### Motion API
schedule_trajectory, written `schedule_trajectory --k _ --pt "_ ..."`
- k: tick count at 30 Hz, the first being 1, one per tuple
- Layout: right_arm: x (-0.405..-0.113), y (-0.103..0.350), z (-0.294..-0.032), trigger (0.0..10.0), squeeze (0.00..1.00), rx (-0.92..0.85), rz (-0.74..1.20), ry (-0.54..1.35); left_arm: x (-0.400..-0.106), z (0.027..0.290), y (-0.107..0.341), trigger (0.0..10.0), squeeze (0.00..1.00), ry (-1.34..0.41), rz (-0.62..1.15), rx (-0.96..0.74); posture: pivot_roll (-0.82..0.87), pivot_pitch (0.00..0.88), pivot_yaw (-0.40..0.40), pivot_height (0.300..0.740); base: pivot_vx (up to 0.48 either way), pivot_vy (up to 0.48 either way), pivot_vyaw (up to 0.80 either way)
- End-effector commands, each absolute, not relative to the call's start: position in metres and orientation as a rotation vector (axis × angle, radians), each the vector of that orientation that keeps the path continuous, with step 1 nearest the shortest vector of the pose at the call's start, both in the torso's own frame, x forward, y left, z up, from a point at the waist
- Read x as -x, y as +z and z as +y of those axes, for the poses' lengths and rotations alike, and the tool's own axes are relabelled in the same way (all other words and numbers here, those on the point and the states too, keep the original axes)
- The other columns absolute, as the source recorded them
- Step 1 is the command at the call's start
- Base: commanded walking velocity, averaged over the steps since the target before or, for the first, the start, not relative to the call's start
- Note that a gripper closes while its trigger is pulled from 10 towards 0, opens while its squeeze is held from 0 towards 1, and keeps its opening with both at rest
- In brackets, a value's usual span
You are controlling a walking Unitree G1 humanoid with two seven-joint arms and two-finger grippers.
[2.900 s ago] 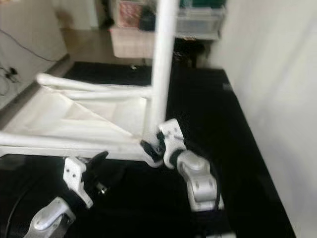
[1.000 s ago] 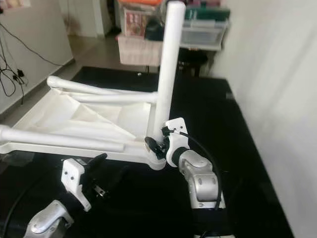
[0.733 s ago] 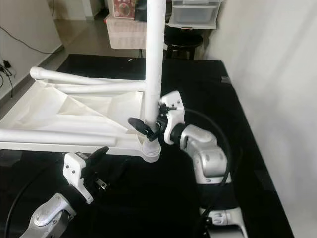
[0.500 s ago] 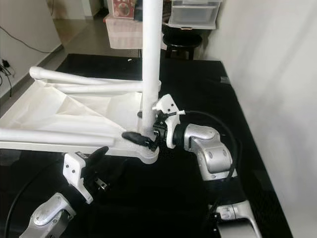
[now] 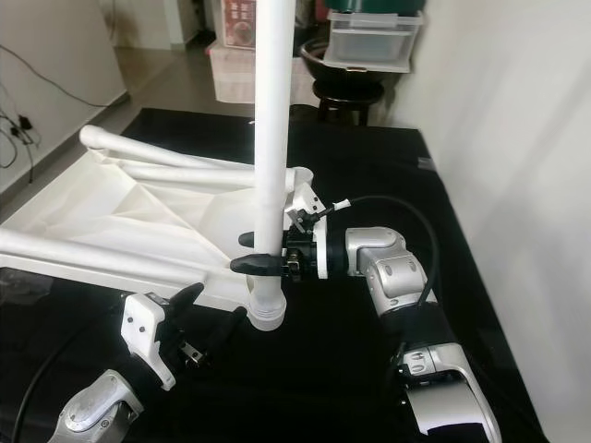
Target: Building children table
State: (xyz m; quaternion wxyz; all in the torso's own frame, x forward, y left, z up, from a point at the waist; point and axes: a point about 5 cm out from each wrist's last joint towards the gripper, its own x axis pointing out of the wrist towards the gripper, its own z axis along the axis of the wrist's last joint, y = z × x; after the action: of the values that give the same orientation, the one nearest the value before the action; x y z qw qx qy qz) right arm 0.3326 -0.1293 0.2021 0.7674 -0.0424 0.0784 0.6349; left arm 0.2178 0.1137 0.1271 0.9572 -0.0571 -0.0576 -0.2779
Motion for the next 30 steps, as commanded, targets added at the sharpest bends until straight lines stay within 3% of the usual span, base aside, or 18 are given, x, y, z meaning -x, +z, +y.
schedule_trajectory --k 1,5,7,8,9,10,11,13,17,25,26,27,28,30 --pt "-0.331 0.194 -0.133 0.0 0.0 0.084 0.211 1.341 -0.217 0.113 0.125 10.0 0.0 -0.559 -0.113 0.128 0.04 0.045 -0.056 0.74 0.0 0.0 0.0" --pt "-0.329 0.181 -0.144 0.0 0.0 0.09 0.255 1.205 -0.216 0.114 0.126 10.0 0.0 -0.559 -0.113 0.128 0.04 0.047 -0.054 0.74 0.0 0.0 0.0" --pt "-0.321 0.172 -0.146 0.0 0.0 0.01 0.281 1.162 -0.216 0.115 0.126 10.0 0.0 -0.558 -0.113 0.128 0.03 0.052 -0.054 0.74 0.0 0.0 0.0" --pt "-0.32 0.14 -0.158 0.0 0.0 -0.017 0.358 0.717 -0.215 0.117 0.126 10.0 0.0 -0.561 -0.109 0.124 0.02 0.055 -0.051 0.74 0.0 0.0 0.0" --pt "-0.32 0.14 -0.158 0.0 0.0 -0.017 0.358 0.717 -0.215 0.117 0.126 10.0 0.0 -0.561 -0.109 0.124 0.02 0.055 -0.051 0.74 0.0 0.0 0.0" --pt "-0.32 0.127 -0.167 0.0 0.0 0.006 0.387 0.479 -0.215 0.118 0.126 10.0 0.0 -0.562 -0.107 0.123 0.02 0.055 -0.051 0.74 0.0 0.0 0.0" --pt "-0.32 0.127 -0.167 0.0 0.0 0.006 0.387 0.479 -0.215 0.118 0.126 10.0 0.0 -0.562 -0.107 0.123 0.02 0.055 -0.051 0.74 0.0 0.0 0.0" --pt "-0.297 0.112 -0.17 0.0 0.0 0.034 0.382 0.26 -0.215 0.12 0.125 10.0 0.0 -0.567 -0.103 0.121 0.01 0.058 -0.038 0.74 0.0 0.0 0.0" --pt "-0.289 0.112 -0.162 0.0 0.0 0.027 0.36 0.273 -0.216 0.12 0.125 10.0 0.0 -0.569 -0.101 0.119 0.02 0.051 -0.04 0.74 0.0 0.0 0.0" --pt "-0.305 0.132 -0.148 0.0 0.0 0.065 0.288 0.259 -0.217 0.121 0.125 10.0 0.0 -0.559 -0.102 0.113 0.03 0.045 -0.044 0.74 0.0 0.0 0.0" --pt "-0.305 0.136 -0.142 10.0 0.0 0.072 0.276 0.289 -0.217 0.121 0.125 10.0 0.0 -0.558 -0.102 0.114 0.02 0.042 -0.043 0.74 0.0 0.0 0.0" --pt "-0.306 0.139 -0.137 10.0 0.0 0.068 0.265 0.332 -0.217 0.12 0.125 10.0 0.0 -0.558 -0.102 0.114 0.02 0.041 -0.044 0.74 0.0 0.0 0.0" --pt "-0.306 0.143 -0.131 10.0 0.88 0.056 0.254 0.381 -0.217 0.12 0.124 10.0 0.0 -0.559 -0.102 0.115 0.02 0.041 -0.044 0.74 0.0 0.0 0.0" --pt "-0.306 0.146 -0.127 10.0 0.88 0.047 0.247 0.41 -0.217 0.12 0.124 10.0 0.0 -0.559 -0.102 0.115 0.02 0.041 -0.044 0.74 0.0 0.0 0.0"
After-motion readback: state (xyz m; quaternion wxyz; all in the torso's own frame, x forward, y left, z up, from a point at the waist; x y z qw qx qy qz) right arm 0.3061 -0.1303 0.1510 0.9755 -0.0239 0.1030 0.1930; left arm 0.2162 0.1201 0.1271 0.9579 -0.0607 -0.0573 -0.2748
